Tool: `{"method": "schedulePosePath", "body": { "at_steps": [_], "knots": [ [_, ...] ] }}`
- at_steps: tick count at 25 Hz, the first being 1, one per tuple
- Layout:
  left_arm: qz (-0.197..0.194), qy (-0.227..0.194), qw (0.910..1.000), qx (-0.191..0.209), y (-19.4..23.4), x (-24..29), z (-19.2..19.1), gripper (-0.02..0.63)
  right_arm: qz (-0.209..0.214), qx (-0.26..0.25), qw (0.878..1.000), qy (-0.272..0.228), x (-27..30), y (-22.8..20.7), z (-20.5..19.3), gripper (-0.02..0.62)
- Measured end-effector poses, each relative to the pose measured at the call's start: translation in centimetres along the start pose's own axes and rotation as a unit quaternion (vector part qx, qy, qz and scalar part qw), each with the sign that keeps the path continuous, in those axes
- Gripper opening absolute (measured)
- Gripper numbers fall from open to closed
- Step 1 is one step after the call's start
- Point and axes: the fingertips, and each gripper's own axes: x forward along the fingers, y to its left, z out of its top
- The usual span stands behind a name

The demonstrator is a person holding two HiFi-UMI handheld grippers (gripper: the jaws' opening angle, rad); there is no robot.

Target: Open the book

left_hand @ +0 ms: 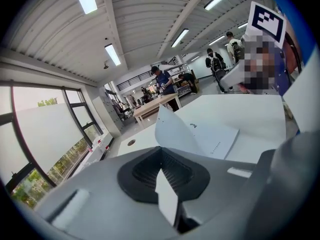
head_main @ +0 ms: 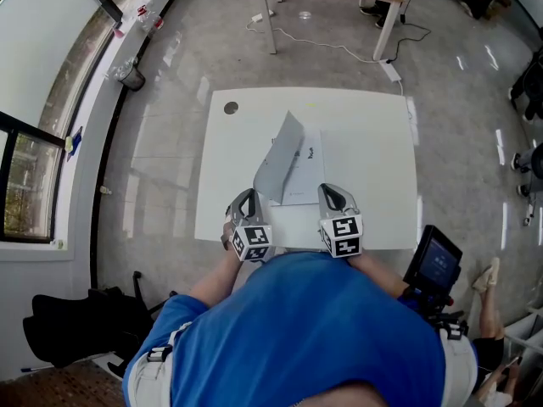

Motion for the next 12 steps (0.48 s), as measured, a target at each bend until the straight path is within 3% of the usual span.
{"method": "schedulePosePath", "body": {
  "at_steps": [12],
  "knots": [
    [0.025,0.055,0.9981,-0.014,2.6,-0.5,-4.5,0.009,0.0,-0.003,1.0,0.0,0.4,0.3,0.3,0.003]
  ]
}}
